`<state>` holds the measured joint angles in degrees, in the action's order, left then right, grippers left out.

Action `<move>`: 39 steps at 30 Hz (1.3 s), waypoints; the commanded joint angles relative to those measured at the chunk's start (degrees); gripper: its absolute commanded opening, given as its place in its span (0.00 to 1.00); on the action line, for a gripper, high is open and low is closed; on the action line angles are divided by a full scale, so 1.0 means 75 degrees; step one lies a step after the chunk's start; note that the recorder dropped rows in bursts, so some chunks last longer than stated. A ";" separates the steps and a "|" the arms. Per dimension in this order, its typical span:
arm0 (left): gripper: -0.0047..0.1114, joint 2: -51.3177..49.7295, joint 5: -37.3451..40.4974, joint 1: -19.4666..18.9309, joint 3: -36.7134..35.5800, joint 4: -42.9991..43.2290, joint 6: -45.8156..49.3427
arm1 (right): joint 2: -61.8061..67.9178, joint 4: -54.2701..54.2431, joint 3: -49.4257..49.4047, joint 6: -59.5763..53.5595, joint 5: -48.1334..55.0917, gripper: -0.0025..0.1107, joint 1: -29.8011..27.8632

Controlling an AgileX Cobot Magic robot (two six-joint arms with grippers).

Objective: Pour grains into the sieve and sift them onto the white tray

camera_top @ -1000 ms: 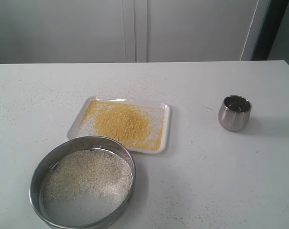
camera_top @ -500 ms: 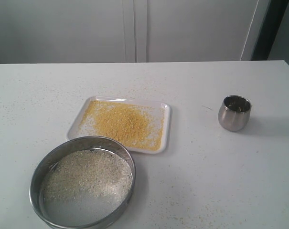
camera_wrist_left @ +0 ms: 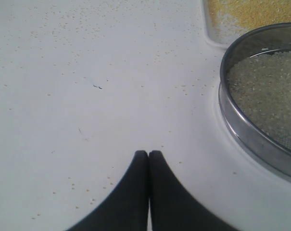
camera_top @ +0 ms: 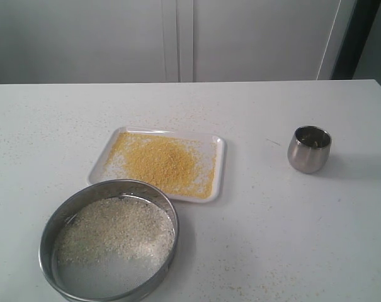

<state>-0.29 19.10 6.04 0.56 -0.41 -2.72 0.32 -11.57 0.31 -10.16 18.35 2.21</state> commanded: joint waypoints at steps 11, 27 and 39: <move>0.04 0.0038 0.0066 -0.0028 -0.0074 -0.0056 -0.0004 | -0.0042 0.0034 -0.0041 0.1561 0.0147 0.02 0.0011; 0.04 0.0038 0.0066 -0.0028 -0.0074 -0.0056 0.0011 | -0.0042 0.1713 -0.0041 0.1532 0.0168 0.02 0.0011; 0.04 0.0038 0.0066 -0.0028 -0.0074 -0.0056 -0.0004 | -0.0042 0.1715 -0.0041 0.1535 0.0168 0.02 0.0011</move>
<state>-0.29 19.10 6.04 0.56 -0.41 -2.72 0.32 0.72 0.31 1.30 19.60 2.21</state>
